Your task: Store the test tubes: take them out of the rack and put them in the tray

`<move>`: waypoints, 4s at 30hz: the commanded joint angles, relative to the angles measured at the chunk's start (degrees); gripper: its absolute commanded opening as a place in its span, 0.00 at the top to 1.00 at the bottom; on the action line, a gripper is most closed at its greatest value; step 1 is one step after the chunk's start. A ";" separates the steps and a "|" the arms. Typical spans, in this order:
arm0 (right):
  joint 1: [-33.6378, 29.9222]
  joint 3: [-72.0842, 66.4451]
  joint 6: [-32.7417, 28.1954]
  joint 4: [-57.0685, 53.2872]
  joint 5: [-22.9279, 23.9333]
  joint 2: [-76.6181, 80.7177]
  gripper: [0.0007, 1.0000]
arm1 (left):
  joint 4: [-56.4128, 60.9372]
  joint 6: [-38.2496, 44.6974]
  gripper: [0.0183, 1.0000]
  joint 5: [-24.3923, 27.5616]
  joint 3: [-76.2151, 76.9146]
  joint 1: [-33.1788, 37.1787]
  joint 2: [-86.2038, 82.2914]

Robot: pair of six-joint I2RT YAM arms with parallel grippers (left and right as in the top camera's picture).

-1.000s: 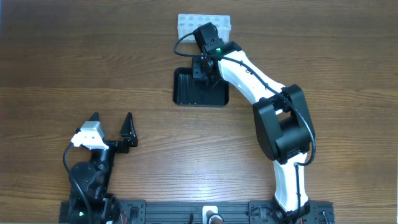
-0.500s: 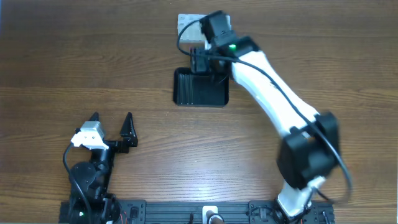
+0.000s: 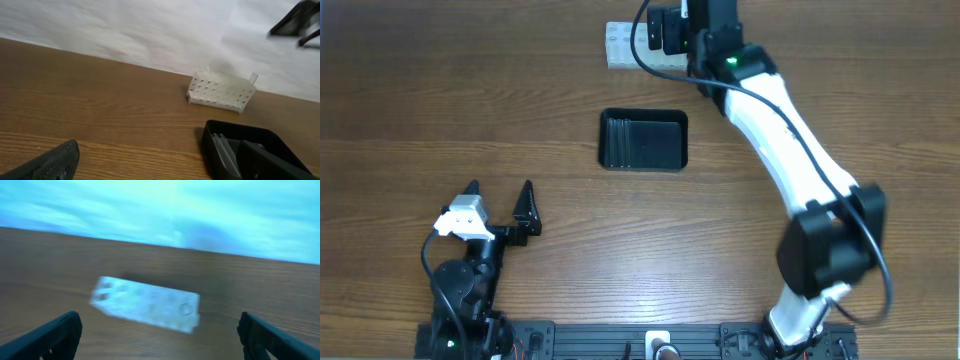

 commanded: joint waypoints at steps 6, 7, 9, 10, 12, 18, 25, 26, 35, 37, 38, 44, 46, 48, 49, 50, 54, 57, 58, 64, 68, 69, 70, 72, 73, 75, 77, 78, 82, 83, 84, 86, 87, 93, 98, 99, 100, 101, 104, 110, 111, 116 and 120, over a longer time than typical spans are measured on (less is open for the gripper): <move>-2.03 -0.31 -1.33 8.24 3.76 11.74 0.01 | -0.13 0.61 0.00 0.57 -0.26 0.35 -0.24; -2.14 -0.31 -1.33 8.44 4.11 11.91 0.01 | -0.15 0.61 0.00 0.57 -0.26 0.35 -0.24; -2.56 -0.31 -1.33 8.61 4.26 12.20 0.01 | -0.13 0.61 0.00 0.57 -0.26 0.35 -0.24; -2.69 -0.31 -1.33 8.68 4.26 12.20 0.01 | -0.13 0.61 0.00 0.57 -0.26 0.35 -0.24; -2.91 -0.31 -1.33 8.90 4.48 12.20 0.02 | -0.13 0.61 0.00 0.57 -0.26 0.35 -0.24; -2.99 -0.31 -1.40 9.11 6.16 12.85 0.09 | -0.15 0.61 0.00 0.57 -0.26 0.35 -0.24; -2.60 -0.31 -1.53 10.25 6.12 13.70 0.26 | -0.15 0.61 0.00 0.57 -0.26 0.35 -0.24; -2.47 -0.31 -1.53 10.45 6.10 13.70 0.28 | -0.13 0.61 0.00 0.57 -0.26 0.35 -0.24; -1.79 -0.31 -1.53 10.78 5.07 13.70 0.41 | -0.13 0.61 0.00 0.57 -0.26 0.35 -0.24; -1.70 -0.31 -1.51 10.75 5.03 13.70 0.46 | -0.13 0.61 0.00 0.57 -0.26 0.35 -0.24; -1.55 -0.31 -1.51 10.62 4.90 13.70 0.50 | -0.15 0.61 0.00 0.57 -0.26 0.35 -0.24; -1.05 -0.31 -1.49 10.71 4.57 13.70 0.61 | -0.13 0.61 0.00 0.57 -0.26 0.35 -0.24; -1.05 -0.31 -1.49 10.75 4.26 13.70 0.65 | -0.13 0.61 0.00 0.57 -0.26 0.35 -0.24; -1.07 -0.31 -1.49 10.75 3.74 13.70 0.69 | -0.15 0.61 0.00 0.57 -0.26 0.35 -0.24; -1.05 -0.31 -1.46 10.80 3.74 13.70 0.71 | -0.13 0.61 0.00 0.57 -0.26 0.35 -0.24; -1.05 -0.31 -1.46 10.82 3.74 13.70 0.72 | -0.13 0.61 0.00 0.57 -0.26 0.35 -0.24; -1.07 -0.31 -1.27 10.84 3.76 13.73 0.80 | -0.15 0.61 0.00 0.57 -0.26 0.35 -0.24; -1.05 -0.31 -1.27 10.84 3.76 13.73 0.84 | -0.13 0.61 0.00 0.57 -0.26 0.35 -0.24; -1.07 -0.31 -1.27 10.84 3.76 13.73 0.85 | -0.13 0.61 0.00 0.57 -0.26 0.35 -0.24; -1.05 -0.31 -1.27 10.91 3.76 13.73 0.92 | -0.13 0.61 0.00 0.57 -0.26 0.35 -0.24; -1.05 -0.31 -1.27 11.26 3.76 13.70 0.93 | -0.13 0.61 0.00 0.57 -0.26 0.35 -0.24; -1.05 -0.31 -1.27 11.50 3.76 13.66 0.94 | -0.13 0.61 0.00 0.57 -0.26 0.35 -0.24; -1.05 -0.26 -1.27 11.56 3.78 13.44 0.93 | -0.15 0.61 0.00 0.57 -0.26 0.35 -0.24; -1.03 -0.24 -1.27 11.45 3.76 12.96 0.94 | -0.13 0.61 0.00 0.57 -0.26 0.35 -0.24; -0.98 -0.24 -1.27 11.37 3.76 12.63 0.94 | -0.13 0.61 0.00 0.57 -0.26 0.35 -0.24; -0.72 -0.24 -1.29 11.02 3.76 11.26 0.94 | -0.15 0.61 0.00 0.57 -0.26 0.35 -0.24; -0.26 -0.24 -1.29 10.73 3.78 8.81 0.94 | -0.13 0.61 0.00 0.57 -0.26 0.35 -0.24; -0.09 -0.24 -1.31 10.64 3.80 7.82 0.94 | -0.13 0.61 0.00 0.57 -0.26 0.35 -0.24; 0.44 -0.24 -1.31 10.51 3.80 0.63 0.94 | -0.13 0.61 0.00 0.57 -0.26 0.35 -0.24; 0.57 -0.24 -1.31 10.10 3.82 -3.02 0.94 | -0.13 0.61 0.00 0.57 -0.26 0.35 -0.24; 0.57 -0.24 -1.31 9.66 3.85 -5.14 0.94 | -0.13 0.61 0.00 0.57 -0.26 0.35 -0.24; 0.79 -0.24 -1.31 8.39 4.04 -8.55 0.94 | -0.13 0.61 0.00 0.57 -0.26 0.35 -0.24; 0.92 -0.24 -1.29 7.17 4.04 -10.62 0.95 | -0.13 0.61 0.00 0.57 -0.26 0.35 -0.24; 3.56 -0.24 4.11 -11.52 3.96 -19.87 0.95 | -0.15 0.61 0.00 0.57 -0.26 0.35 -0.24; 4.70 -1.68 12.55 -26.69 1.38 -18.64 0.94 | -0.15 0.61 0.00 0.57 -0.26 0.35 -0.24; 4.79 -2.62 13.92 -27.98 0.44 -17.94 0.95 | -0.13 0.61 0.00 0.57 -0.26 0.35 -0.24; 4.92 -4.00 15.28 -28.28 -0.24 -17.09 0.95 | -0.13 0.61 0.00 0.57 -0.26 0.35 -0.24; 4.96 -5.53 16.33 -27.78 -1.01 -16.26 0.95 | -0.13 0.61 0.00 0.57 -0.26 0.35 -0.24; 4.96 -9.60 18.14 -24.68 -3.85 -13.20 0.94 | -0.13 0.61 0.00 0.57 -0.26 0.35 -0.24; 5.01 -11.28 19.26 -20.35 -7.45 -5.20 0.93 | -0.13 0.61 0.00 0.57 -0.26 0.35 -0.24; 5.03 -11.28 19.58 -19.80 -7.45 -4.15 0.93 | -0.13 0.61 0.00 0.57 -0.26 0.35 -0.24; 5.07 -11.28 19.82 -17.88 -7.72 0.13 0.92 | -0.15 0.61 0.00 0.57 -0.26 0.35 -0.24; 5.05 -11.28 20.52 -16.59 -8.52 2.51 0.91 | -0.13 0.61 0.00 0.57 -0.26 0.35 -0.24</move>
